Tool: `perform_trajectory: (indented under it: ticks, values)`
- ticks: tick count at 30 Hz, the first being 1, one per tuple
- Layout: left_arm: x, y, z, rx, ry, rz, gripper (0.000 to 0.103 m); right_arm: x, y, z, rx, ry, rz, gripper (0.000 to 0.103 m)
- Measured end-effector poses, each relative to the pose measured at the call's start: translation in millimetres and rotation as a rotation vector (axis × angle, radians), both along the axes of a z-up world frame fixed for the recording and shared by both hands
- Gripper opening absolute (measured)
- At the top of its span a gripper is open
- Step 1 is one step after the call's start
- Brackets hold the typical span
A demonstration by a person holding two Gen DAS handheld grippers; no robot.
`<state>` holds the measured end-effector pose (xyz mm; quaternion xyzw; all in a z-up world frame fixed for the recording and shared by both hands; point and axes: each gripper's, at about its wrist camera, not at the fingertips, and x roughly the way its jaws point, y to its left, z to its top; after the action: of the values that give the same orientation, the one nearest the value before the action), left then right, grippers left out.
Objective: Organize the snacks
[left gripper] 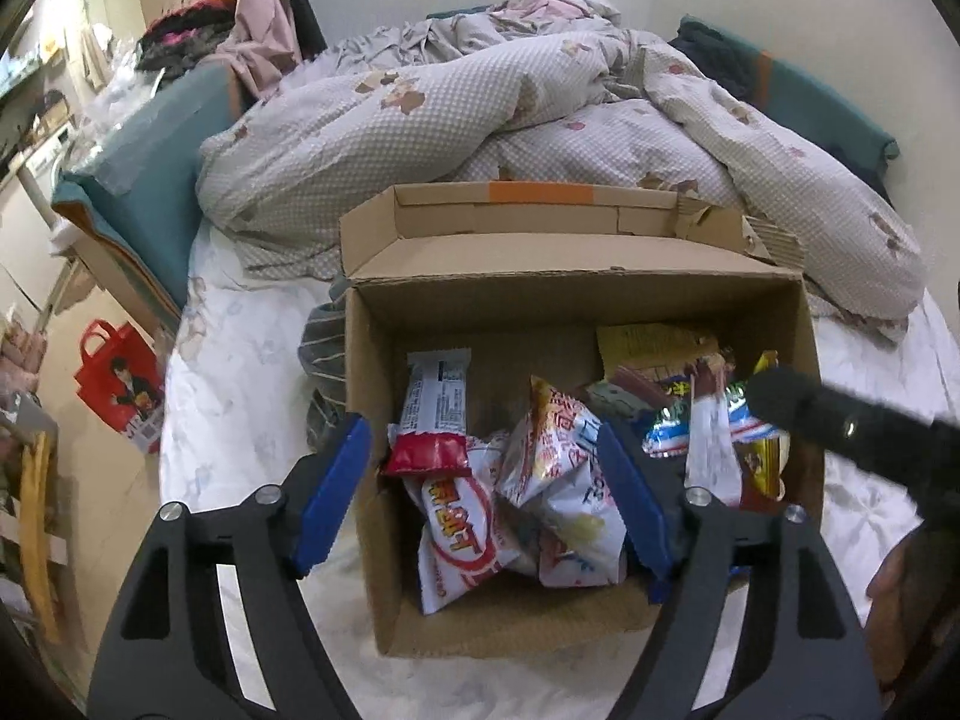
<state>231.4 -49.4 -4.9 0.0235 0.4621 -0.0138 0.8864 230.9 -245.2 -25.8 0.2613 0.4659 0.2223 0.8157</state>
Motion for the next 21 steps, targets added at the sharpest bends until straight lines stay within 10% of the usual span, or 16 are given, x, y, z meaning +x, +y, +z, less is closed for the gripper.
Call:
perform_trajectory:
  ticks: [14, 21]
  values:
    - [-76.5, 36.6, 51.7, -0.073, -0.130, 0.024, 0.075, -85.0, 2.1, 73.0, -0.162, -0.297, -0.098, 0.103]
    - [-123.4, 53.7, 51.4, -0.057, -0.147, 0.049, 0.075, -116.9, 5.9, 50.7, -0.198, -0.216, -0.082, 0.103]
